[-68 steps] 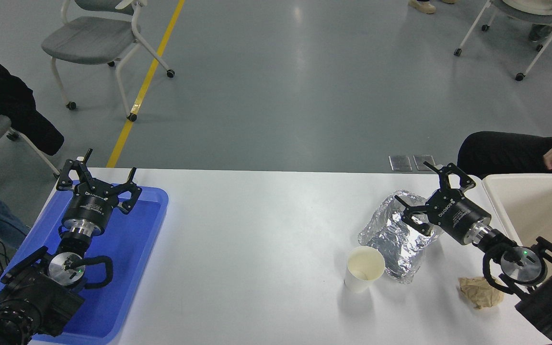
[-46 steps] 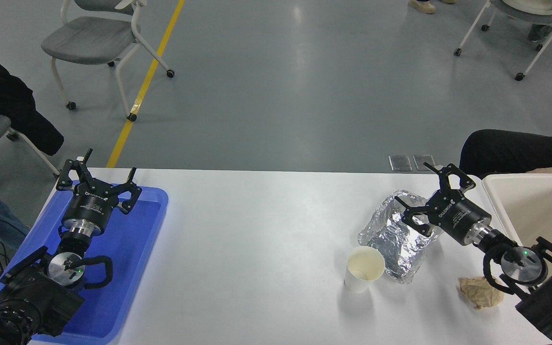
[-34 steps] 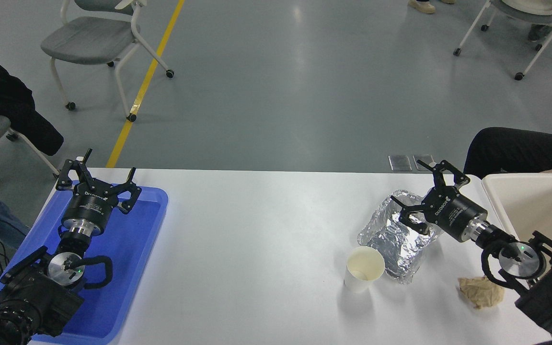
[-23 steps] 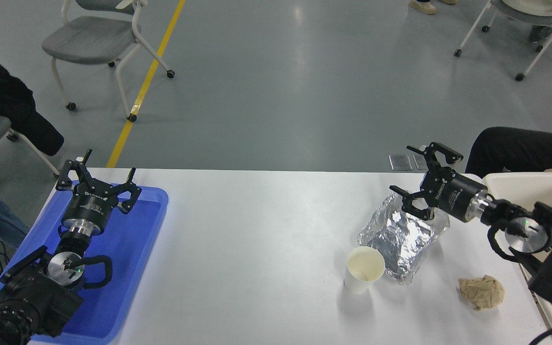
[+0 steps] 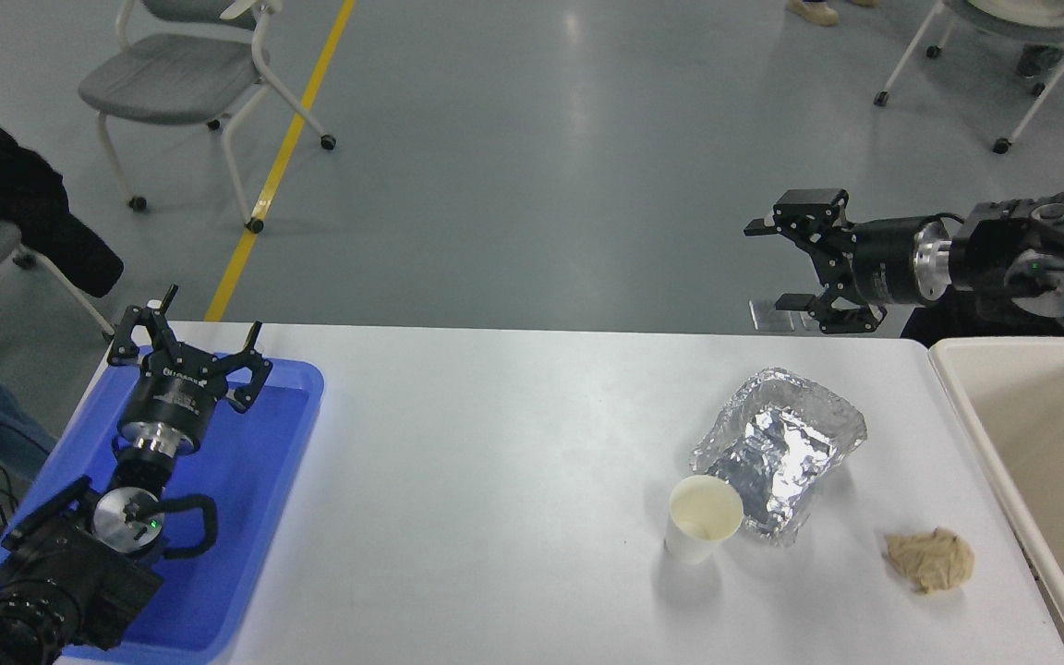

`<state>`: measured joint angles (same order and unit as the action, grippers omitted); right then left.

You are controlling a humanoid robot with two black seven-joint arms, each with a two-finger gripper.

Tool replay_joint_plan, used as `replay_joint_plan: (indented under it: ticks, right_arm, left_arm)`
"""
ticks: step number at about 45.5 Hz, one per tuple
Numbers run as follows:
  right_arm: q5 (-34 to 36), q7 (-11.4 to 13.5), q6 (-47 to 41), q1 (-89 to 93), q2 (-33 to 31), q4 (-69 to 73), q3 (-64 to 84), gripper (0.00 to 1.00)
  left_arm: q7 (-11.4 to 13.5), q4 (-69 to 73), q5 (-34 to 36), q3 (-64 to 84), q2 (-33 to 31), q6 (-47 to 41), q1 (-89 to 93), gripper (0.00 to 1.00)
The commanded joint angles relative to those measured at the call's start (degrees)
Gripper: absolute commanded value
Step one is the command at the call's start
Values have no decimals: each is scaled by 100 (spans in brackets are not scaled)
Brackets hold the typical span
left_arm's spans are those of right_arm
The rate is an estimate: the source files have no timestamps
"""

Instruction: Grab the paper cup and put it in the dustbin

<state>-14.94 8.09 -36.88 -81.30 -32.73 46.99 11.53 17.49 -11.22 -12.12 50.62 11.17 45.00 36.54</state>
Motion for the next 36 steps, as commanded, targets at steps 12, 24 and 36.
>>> replay_joint_plan:
  ticks: [12,24,36]
  right_arm:
    - [-404,79,-13,-3136,170,2534,3566,100]
    - [-316,88,-197,-4183,847,3685,4647,100]
    - [799,88,-452,-4772,1497,3968,5140,100]
  left_arm:
    - [0,5,-1,0,-1,0,2,100]
    - [0,-12,-1,0,8,0,-6,100]
    - [0,5,-1,0,8,0,-6,100]
